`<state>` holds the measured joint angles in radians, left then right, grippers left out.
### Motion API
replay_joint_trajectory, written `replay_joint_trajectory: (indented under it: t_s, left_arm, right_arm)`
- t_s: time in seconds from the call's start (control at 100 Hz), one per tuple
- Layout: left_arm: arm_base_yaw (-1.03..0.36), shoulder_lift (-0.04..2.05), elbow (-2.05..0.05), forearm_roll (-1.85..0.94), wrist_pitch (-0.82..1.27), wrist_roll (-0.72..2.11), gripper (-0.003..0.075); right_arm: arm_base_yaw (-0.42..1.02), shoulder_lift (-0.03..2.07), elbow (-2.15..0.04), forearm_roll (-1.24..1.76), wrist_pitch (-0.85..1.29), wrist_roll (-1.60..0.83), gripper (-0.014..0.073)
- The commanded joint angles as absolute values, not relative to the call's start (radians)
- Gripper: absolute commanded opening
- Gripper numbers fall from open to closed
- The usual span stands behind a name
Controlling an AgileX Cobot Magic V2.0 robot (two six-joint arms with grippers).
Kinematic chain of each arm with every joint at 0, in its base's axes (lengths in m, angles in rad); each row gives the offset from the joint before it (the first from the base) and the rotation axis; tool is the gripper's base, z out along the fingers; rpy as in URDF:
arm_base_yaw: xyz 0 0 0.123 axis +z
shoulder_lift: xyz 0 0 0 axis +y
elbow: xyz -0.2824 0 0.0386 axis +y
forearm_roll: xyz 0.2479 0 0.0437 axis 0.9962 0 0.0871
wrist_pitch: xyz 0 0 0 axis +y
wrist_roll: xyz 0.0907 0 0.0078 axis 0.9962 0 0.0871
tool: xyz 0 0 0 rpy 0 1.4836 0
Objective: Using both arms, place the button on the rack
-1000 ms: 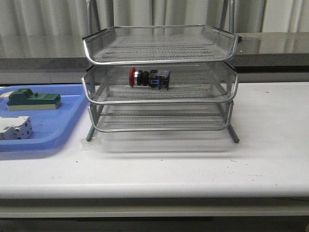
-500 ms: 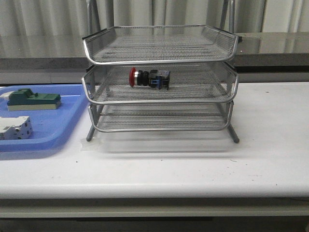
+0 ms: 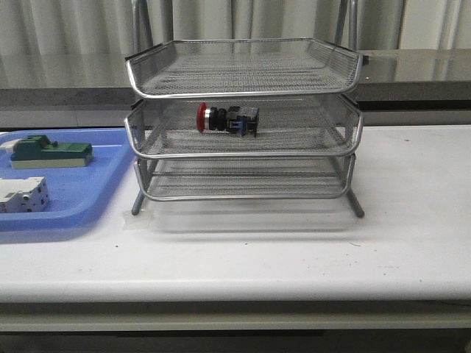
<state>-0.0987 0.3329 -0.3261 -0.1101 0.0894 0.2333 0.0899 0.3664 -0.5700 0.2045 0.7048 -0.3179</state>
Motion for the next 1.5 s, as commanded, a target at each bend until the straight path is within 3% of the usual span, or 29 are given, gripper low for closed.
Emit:
replay_joint_trajectory:
  t_s: [0.0,0.28,0.59,1.0,1.49]
  left_arm:
    - [-0.096,0.339,-0.353,-0.12,0.012,0.223,-0.002]
    - [-0.096,0.339,-0.353,-0.12,0.012,0.223,-0.002]
    - [-0.096,0.339,-0.353,-0.12,0.012,0.223,-0.002]
    - [-0.096,0.339,-0.353,-0.12,0.012,0.223,-0.002]
    - [-0.096,0.339,-0.353,-0.12,0.012,0.223,-0.002]
  right_arm:
    - [0.084,0.354,-0.569,0.207,0.557,-0.307,-0.006]
    - [0.084,0.189,-0.365,0.024,0.352,-0.029,-0.006]
    - [0.084,-0.034,-0.146,0.01,0.201,0.0,-0.006]
    - [0.084,-0.028,0.011,0.015,0.03,0.0,-0.006]
    - [0.084,-0.028,0.011,0.022,0.036,0.0,-0.006]
